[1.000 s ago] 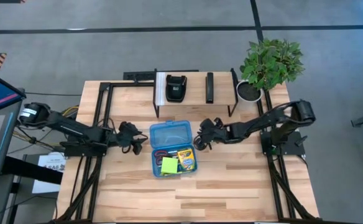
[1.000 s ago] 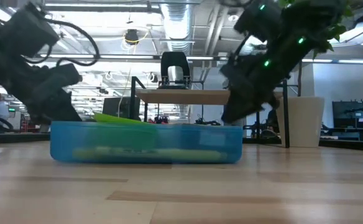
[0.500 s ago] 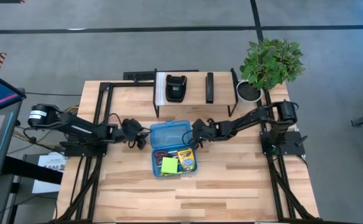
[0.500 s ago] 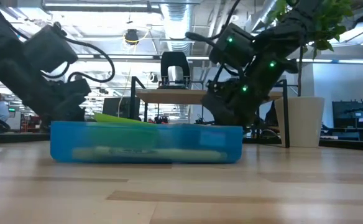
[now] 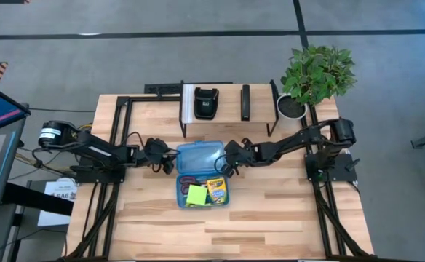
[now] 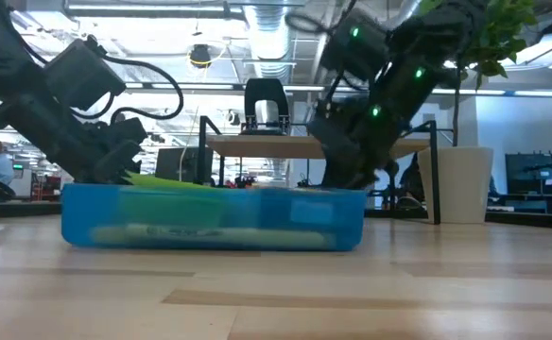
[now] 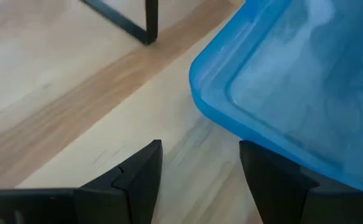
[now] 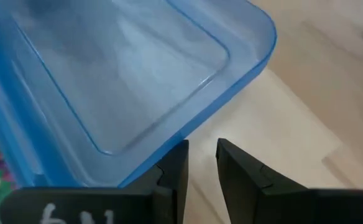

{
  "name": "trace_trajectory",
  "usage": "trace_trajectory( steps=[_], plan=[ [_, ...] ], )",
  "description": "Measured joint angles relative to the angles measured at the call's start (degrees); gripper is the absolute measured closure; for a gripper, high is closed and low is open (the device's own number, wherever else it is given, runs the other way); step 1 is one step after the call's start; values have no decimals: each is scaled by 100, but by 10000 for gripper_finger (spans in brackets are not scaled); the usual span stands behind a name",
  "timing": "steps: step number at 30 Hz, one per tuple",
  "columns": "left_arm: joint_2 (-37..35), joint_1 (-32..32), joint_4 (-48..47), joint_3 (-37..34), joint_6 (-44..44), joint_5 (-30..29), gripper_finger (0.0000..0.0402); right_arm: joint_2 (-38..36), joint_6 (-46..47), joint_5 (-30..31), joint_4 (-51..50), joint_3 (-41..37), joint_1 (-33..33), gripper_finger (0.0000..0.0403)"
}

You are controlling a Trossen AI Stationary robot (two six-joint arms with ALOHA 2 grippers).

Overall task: Pack school essentials
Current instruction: Close the blue supply box

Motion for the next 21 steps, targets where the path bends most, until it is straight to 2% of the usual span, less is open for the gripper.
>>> trace_trajectory(
  steps=[10, 21],
  plan=[
    [-202, -128, -77, 52, 73, -125, 194, -316, 25, 436, -206, 4, 260, 295],
    [-726, -355, -180, 75, 228, -320, 194, -297, 201, 454, -485, 4, 325, 295]
  ],
)
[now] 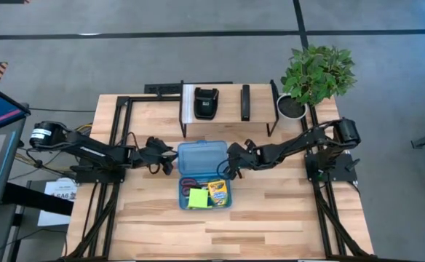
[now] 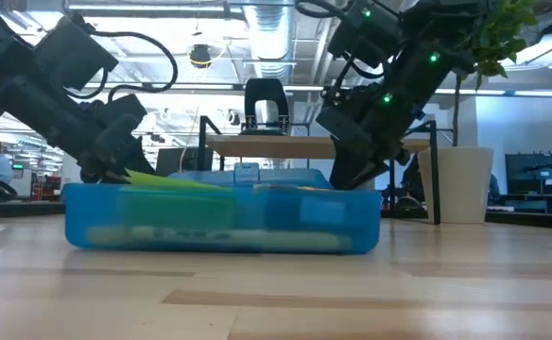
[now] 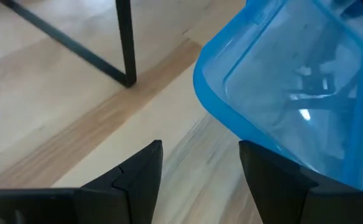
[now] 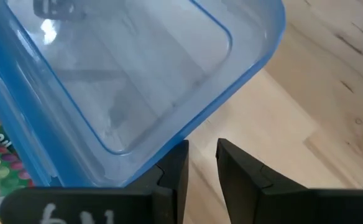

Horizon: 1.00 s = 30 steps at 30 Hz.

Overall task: Pack school essentials
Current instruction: Close the blue supply box

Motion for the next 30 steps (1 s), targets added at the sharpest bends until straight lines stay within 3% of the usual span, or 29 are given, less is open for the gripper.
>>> trace_trajectory(
  steps=[14, 30],
  plan=[
    [-524, -516, 38, 1, 493, -136, 194, -105, 15, 149, -289, 78, 349, 295],
    [-1222, -1334, 139, 20, 1129, -255, 194, -658, 13, 780, -686, 116, 985, 295]
  ],
)
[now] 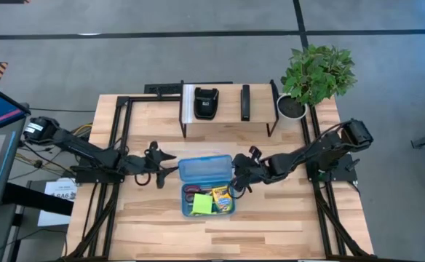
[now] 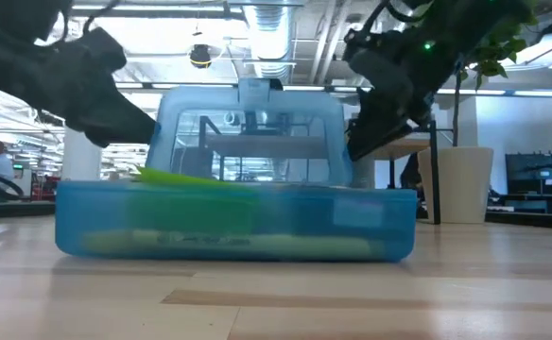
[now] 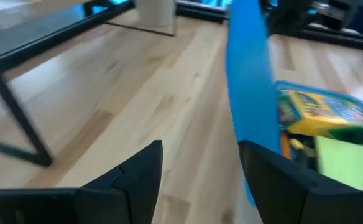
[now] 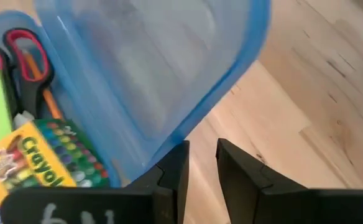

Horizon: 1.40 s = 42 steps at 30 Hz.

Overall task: Pack school essentials
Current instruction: Close the blue supply box

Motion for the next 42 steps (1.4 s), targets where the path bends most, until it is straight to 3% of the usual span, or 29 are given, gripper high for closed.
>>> trace_trajectory(
  steps=[4, 12, 28, 33, 42],
  plan=[
    [-85, -248, 174, 42, 114, 77, 193, -24, -1, 80, 611, 92, 219, 294],
    [-74, -536, 250, 22, 366, 135, 193, -17, -905, -111, 1822, 56, 594, 294],
    [62, -1223, 466, 570, 667, 687, 194, -87, -1117, -179, 1759, 123, 1013, 294],
    [570, -1606, 484, 943, 712, 676, 194, -225, -1319, -141, 1967, 125, 1021, 294],
    [2361, -2035, 938, 1699, 671, 701, 194, -304, -1948, -392, 2994, 119, 994, 294]
  ],
)
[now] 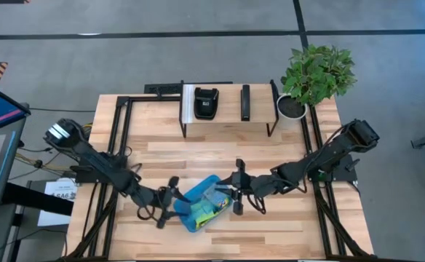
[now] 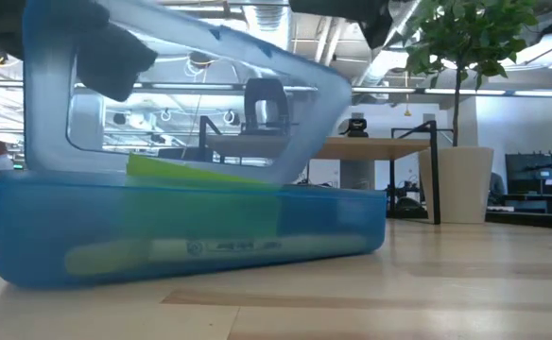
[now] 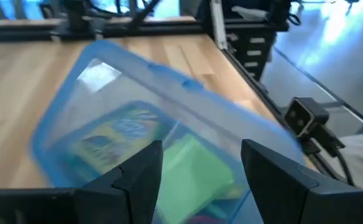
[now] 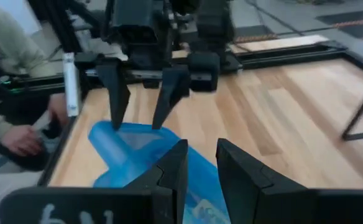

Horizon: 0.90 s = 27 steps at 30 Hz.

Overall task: Pack school essentials
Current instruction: Close the blue supply box

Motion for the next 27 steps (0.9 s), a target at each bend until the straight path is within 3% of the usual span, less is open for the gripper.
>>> trace_trajectory(
  steps=[7, 12, 18, 27],
  plan=[
    [1103, -150, -15, 823, -49, 440, 194, 243, 100, -330, 139, -8, 52, 294],
    [1678, -241, -61, 1216, -165, 582, 194, 977, 260, -761, 840, 1, 95, 294],
    [1908, -380, -151, 1241, -513, 564, 194, 1846, 569, -1316, 1486, 19, 73, 294],
    [1987, -425, -724, 1260, -904, 282, 194, 2489, 1157, -1491, 1539, 50, -11, 294]
  ],
)
